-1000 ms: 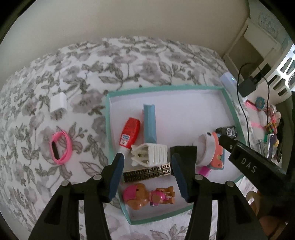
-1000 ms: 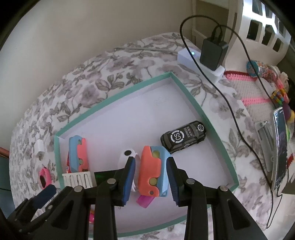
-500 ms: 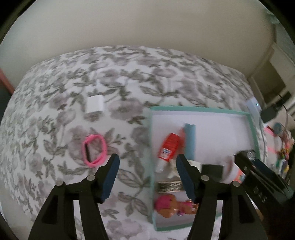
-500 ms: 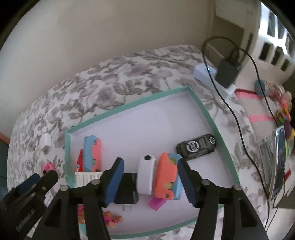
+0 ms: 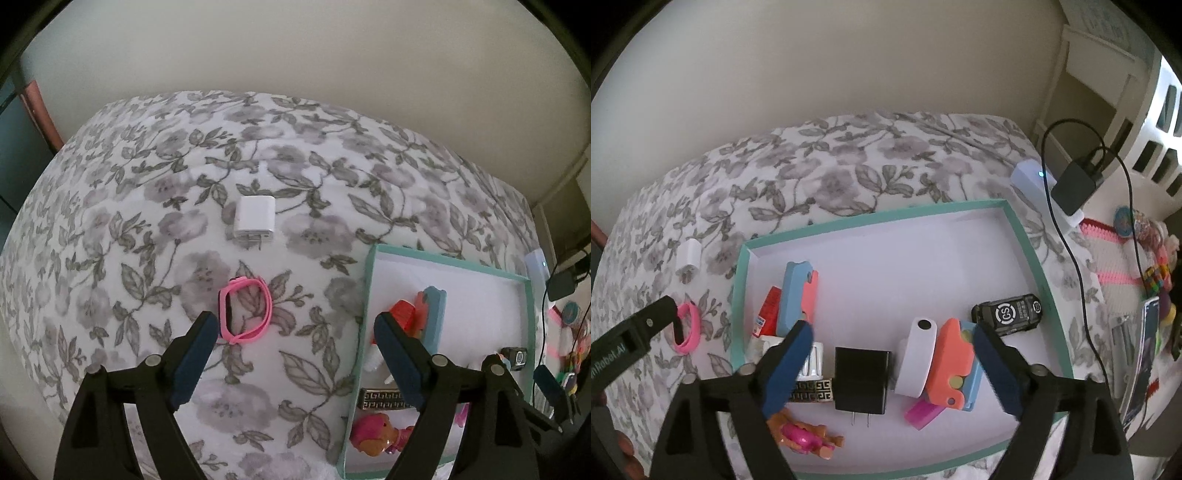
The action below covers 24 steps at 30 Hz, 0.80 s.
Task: Organize rigid objects
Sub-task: 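Withdraw both tools from the tray back over the remaining pile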
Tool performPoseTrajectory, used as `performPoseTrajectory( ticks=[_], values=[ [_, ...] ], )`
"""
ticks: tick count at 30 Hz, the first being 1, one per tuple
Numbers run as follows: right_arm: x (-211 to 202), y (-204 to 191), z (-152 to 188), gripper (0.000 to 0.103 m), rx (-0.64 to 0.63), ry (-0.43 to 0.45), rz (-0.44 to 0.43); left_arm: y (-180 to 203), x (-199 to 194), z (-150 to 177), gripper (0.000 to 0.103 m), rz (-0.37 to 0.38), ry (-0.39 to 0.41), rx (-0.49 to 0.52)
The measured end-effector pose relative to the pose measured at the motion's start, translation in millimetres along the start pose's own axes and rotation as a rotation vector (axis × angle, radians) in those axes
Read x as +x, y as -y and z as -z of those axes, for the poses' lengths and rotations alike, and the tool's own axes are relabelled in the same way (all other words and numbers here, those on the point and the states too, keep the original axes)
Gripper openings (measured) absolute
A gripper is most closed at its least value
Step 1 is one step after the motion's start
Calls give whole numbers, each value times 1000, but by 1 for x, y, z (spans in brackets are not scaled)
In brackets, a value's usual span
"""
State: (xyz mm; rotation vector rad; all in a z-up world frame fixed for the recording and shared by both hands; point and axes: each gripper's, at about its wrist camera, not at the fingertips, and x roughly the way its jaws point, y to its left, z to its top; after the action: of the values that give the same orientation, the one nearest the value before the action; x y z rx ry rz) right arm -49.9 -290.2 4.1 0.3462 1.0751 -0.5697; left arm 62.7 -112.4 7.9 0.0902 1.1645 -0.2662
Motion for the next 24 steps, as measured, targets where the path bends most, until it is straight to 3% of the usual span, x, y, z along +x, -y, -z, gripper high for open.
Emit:
performPoseTrajectory(
  ticks=[17,24],
  values=[
    [-12,-11,-3,103,-36,104,-32,-22,2,-6,87,19,-6,-74],
    [-17,-12,-6,103,-28,133,-74,-47,-4,-16,87,-36,30,-110]
  ],
)
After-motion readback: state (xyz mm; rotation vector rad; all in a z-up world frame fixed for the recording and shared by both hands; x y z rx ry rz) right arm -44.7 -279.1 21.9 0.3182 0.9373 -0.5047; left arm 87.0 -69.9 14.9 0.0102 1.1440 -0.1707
